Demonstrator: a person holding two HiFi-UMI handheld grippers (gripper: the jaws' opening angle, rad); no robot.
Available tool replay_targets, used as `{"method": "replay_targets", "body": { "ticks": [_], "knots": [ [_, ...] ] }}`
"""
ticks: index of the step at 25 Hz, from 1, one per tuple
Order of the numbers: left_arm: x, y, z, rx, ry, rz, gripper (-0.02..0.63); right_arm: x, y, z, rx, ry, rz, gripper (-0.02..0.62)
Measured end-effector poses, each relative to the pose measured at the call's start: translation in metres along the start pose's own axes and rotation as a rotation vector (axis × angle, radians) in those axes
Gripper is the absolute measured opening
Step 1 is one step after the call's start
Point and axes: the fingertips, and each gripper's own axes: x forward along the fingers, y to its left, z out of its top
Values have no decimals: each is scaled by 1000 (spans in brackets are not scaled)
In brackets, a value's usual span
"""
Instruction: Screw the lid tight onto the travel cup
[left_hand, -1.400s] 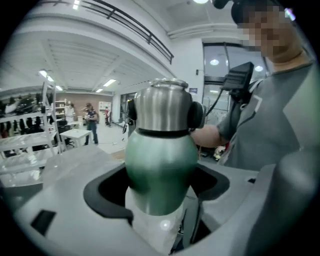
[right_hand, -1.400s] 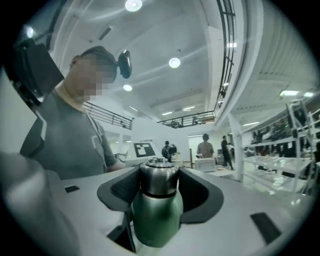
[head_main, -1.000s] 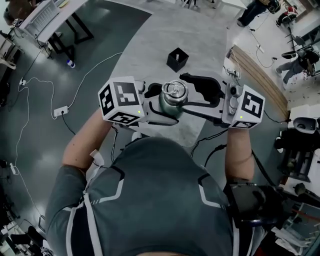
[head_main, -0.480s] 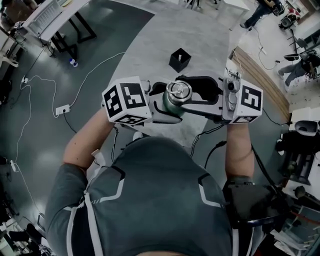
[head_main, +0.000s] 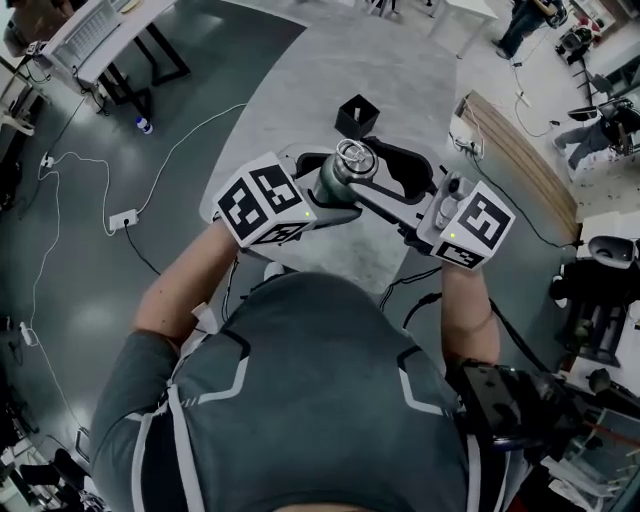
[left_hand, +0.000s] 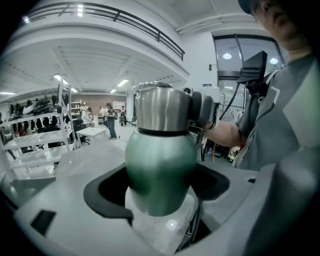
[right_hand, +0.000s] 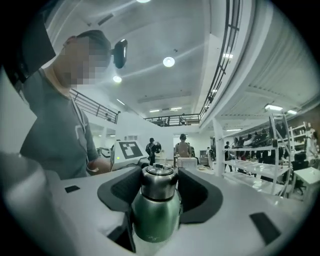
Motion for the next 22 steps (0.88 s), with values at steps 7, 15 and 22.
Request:
{"method": "replay_targets", "body": {
  "ticks": [7,15,22],
  "knots": [
    [-9,12,-3,-23,-32,18,379,-17,-21,7,42,-41,-37,264],
    [-18,31,-9,-54,-68,89,379,-24,-43,-11,21,47,-198,238],
    [-20,45,-16,-50,-73,155,379,-35,-59,-20,43,55,-321,122]
  ]
}}
